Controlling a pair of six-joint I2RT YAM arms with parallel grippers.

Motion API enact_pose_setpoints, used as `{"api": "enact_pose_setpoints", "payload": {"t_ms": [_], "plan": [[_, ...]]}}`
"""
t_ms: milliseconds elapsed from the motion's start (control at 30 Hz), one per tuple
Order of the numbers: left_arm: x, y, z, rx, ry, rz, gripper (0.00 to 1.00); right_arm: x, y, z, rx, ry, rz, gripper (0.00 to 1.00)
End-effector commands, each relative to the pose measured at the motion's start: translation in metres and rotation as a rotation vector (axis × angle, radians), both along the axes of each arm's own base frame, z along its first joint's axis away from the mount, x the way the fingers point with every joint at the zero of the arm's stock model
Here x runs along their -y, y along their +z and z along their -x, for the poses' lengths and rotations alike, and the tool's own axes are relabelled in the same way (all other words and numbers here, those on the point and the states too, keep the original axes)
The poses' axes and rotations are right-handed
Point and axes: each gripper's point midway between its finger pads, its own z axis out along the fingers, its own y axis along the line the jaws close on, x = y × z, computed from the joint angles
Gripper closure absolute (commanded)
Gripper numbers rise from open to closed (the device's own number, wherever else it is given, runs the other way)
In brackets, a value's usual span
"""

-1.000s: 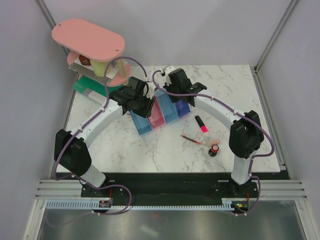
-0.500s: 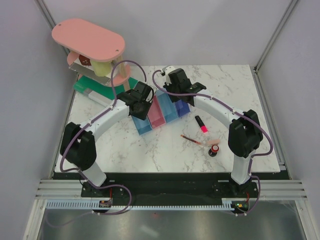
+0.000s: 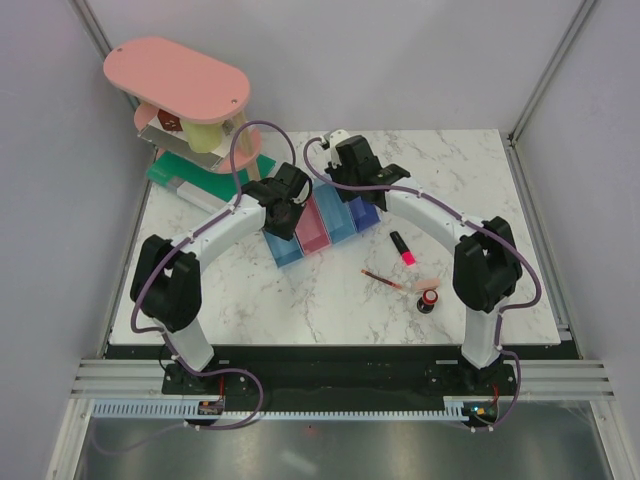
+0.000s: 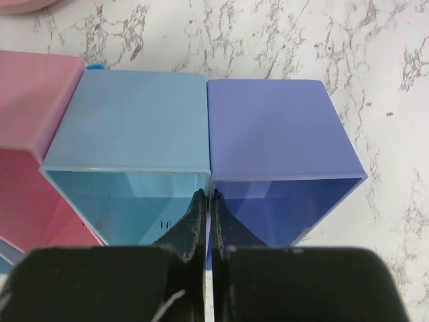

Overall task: Sort the stationery into containers
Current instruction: Move the storage box to the center of the board.

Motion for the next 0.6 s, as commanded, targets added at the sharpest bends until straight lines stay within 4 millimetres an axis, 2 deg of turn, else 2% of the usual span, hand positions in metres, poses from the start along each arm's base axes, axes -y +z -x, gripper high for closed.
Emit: {"api": "enact_pose_setpoints", "payload": {"t_ms": [0,400,567], "plan": [[0.004,0.004,-0.010,0.037,0.000,-0.008,0.64,-0.004,-0.002,-0.016,0.027,-0.012,0.004,1.00],[0.018,0.009,-0.019,0.051,-0.068,0.036,0.67,0.012,-0.029,-0.033,-0.001,-0.085,0.044,1.00],[0.022,0.010,-0.024,0.065,-0.102,0.032,0.68,0.025,-0.032,-0.044,0.001,-0.122,0.052,1.00]]}}
